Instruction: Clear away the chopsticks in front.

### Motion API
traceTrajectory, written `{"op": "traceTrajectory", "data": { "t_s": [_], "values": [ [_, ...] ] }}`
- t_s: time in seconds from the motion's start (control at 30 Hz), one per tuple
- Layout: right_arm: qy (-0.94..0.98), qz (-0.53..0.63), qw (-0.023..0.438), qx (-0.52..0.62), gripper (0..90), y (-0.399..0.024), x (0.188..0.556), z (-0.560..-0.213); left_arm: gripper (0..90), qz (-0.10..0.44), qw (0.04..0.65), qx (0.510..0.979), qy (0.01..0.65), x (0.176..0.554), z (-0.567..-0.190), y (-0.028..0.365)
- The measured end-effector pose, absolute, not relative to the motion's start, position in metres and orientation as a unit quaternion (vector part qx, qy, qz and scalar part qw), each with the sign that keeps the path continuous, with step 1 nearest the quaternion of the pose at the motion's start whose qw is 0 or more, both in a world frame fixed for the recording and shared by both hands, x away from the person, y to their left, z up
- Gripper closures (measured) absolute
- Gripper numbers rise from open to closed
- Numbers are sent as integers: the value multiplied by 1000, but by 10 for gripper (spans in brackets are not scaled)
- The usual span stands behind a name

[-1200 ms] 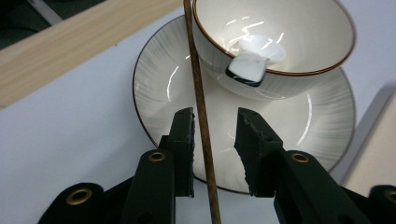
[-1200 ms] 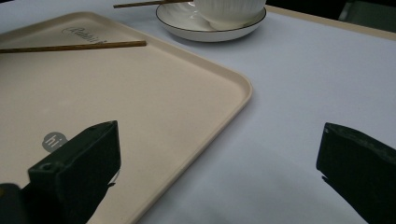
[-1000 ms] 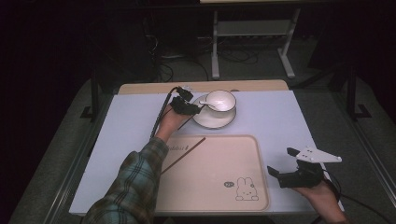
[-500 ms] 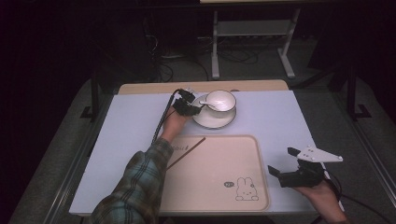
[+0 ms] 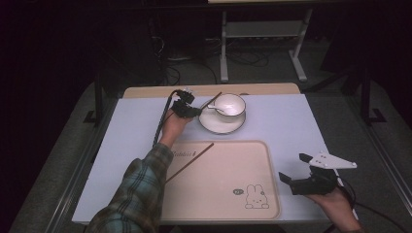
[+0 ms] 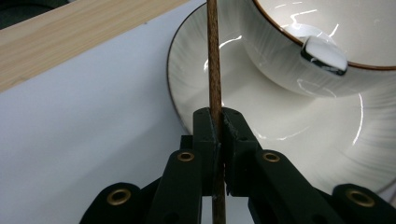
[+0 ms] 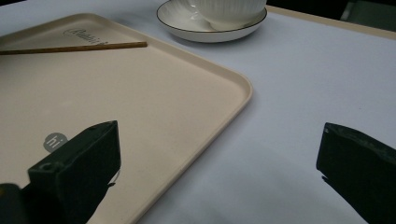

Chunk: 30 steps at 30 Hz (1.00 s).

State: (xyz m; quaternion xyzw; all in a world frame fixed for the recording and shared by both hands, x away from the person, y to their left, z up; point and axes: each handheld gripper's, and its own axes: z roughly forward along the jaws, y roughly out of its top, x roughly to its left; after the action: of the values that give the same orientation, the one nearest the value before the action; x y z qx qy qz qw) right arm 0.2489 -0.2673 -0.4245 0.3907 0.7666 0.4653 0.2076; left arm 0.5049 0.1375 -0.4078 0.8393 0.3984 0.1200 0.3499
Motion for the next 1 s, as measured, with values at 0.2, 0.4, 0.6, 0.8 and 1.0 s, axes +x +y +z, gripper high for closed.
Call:
{"op": "traceTrajectory", "data": {
  "t_s": [0.2,0.4,0.6,0.8,1.0],
  "values": [
    [766,465,208,392,0,-267,249,-424,846,116,353,834,407,489,-396,161],
    [769,462,208,390,0,-267,249,-425,846,119,355,832,410,458,-389,183],
    [769,461,208,390,0,-267,249,-425,846,113,357,832,410,426,-390,202],
    [772,458,207,389,0,-266,249,-425,846,105,363,829,411,395,-394,215],
    [772,458,208,388,0,-265,248,-425,846,96,372,828,409,367,-397,221]
  ]
}}
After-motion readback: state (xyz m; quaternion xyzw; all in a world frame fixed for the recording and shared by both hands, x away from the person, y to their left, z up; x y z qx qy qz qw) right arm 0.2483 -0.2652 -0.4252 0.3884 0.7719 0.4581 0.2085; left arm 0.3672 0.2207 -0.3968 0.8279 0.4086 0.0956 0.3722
